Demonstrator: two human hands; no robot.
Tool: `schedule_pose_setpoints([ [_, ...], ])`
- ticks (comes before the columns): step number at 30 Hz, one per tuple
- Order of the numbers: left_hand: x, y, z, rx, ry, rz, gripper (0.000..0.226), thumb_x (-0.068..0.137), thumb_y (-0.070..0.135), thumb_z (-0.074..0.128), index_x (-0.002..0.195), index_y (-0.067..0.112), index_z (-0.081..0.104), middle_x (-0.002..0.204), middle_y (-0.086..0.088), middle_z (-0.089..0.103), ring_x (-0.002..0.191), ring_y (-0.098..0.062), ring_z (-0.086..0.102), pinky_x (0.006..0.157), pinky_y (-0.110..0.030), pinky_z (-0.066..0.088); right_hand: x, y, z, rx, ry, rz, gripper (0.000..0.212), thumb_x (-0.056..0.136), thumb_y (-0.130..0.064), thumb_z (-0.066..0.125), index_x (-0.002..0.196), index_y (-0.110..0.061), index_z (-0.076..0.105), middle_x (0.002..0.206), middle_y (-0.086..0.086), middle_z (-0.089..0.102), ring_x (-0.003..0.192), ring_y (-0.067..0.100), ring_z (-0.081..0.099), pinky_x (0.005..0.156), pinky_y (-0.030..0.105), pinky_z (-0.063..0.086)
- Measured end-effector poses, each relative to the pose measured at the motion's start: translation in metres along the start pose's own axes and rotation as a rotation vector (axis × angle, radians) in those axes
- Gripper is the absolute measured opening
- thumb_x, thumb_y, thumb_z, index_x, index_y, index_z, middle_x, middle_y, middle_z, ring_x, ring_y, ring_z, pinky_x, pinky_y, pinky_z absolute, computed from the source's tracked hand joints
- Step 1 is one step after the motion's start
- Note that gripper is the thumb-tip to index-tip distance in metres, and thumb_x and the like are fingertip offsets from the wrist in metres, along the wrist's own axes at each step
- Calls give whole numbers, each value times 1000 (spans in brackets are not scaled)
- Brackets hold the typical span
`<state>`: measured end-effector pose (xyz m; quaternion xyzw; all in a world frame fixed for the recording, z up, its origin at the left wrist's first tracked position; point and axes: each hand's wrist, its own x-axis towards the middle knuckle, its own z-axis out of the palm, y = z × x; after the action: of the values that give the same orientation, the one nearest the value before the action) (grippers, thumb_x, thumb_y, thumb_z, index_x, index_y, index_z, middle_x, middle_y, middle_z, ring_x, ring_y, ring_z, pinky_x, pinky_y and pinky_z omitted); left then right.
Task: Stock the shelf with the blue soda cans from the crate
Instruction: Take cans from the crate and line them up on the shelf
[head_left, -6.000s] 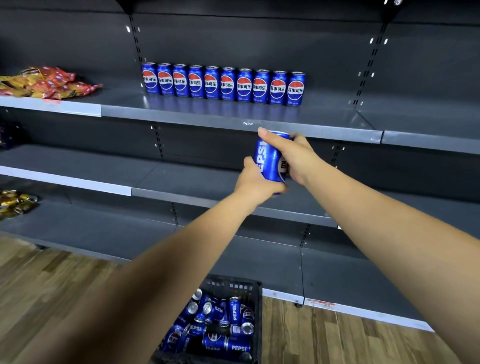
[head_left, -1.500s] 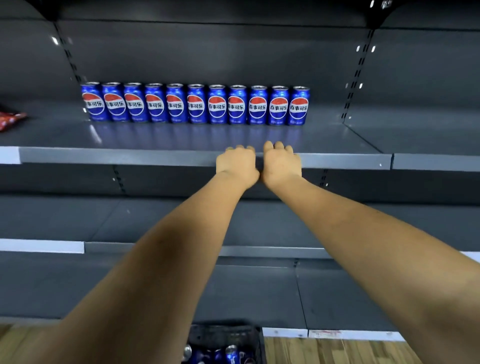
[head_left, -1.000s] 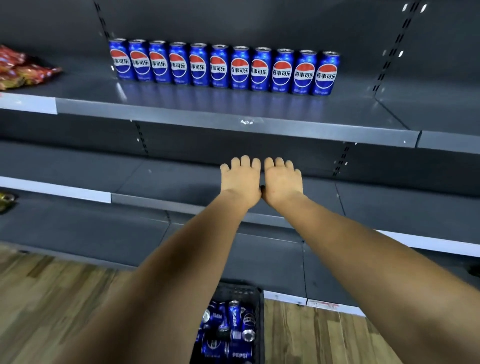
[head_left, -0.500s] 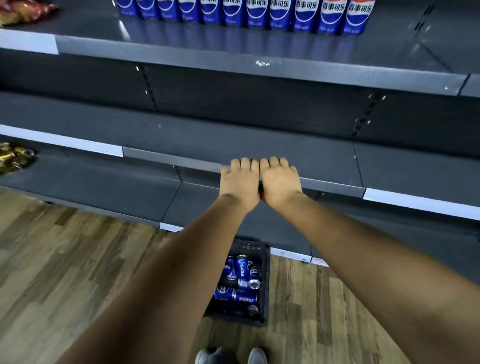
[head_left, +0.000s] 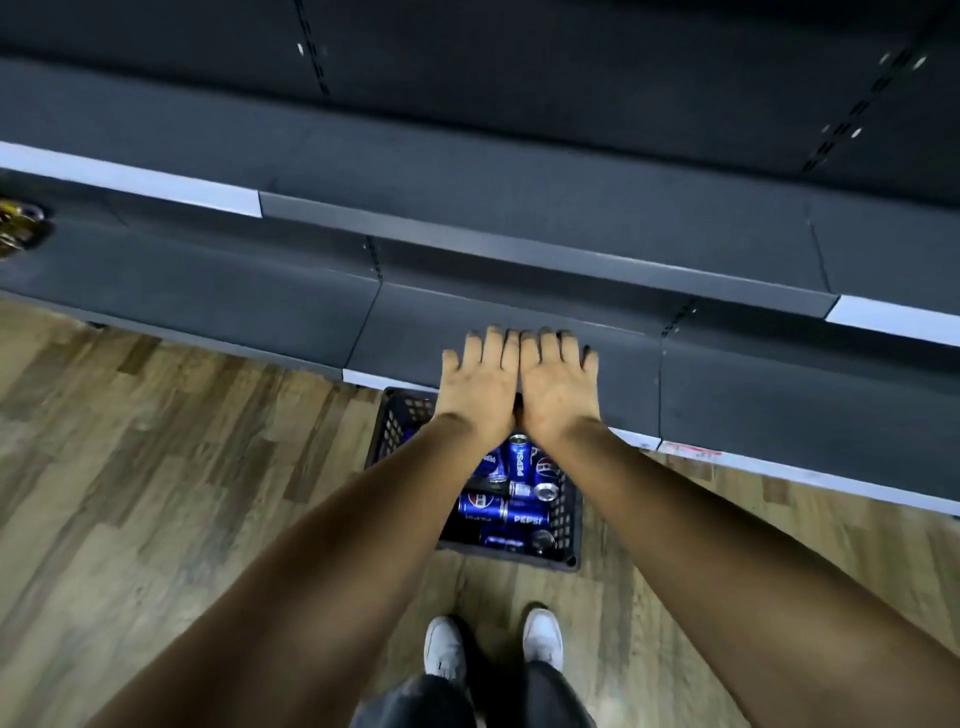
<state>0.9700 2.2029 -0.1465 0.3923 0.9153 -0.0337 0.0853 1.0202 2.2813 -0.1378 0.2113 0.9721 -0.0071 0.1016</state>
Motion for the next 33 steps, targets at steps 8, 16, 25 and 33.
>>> schedule_pose_setpoints([
  [8, 3, -14, 86, -46, -81, -2, 74, 91, 38, 43, 148, 11, 6, 152, -12, 14, 136, -32, 20, 108, -47, 26, 15, -18, 83, 41, -142, -3, 74, 85, -25, 56, 146, -12, 16, 147, 10, 27, 132, 31, 28, 108, 45, 25],
  [16, 8, -13, 231, -83, -302, 7, 77, 95, 38, 40, 150, 12, -5, 157, -14, -1, 143, -33, 5, 113, -50, 15, 19, -21, 231, 124, -286, -25, 78, 82, -26, 65, 145, -13, 21, 145, 10, 31, 131, 30, 33, 104, 44, 33],
  [25, 46, -13, 401, -62, -502, -32, 83, 94, 22, 47, 149, 12, -14, 158, -16, -3, 145, -35, 1, 116, -48, 15, 50, -5, 402, 163, -418, -18, 71, 86, -26, 63, 143, -13, 23, 140, 13, 39, 124, 31, 44, 93, 40, 42],
  [33, 99, -21, 525, -307, -639, -274, 67, 89, 18, 57, 145, 8, 21, 146, -15, 31, 134, -35, 29, 107, -45, 29, 99, 31, 524, -49, -595, 77, 52, 94, -10, 48, 142, -8, 28, 140, 18, 40, 126, 35, 42, 99, 42, 37],
])
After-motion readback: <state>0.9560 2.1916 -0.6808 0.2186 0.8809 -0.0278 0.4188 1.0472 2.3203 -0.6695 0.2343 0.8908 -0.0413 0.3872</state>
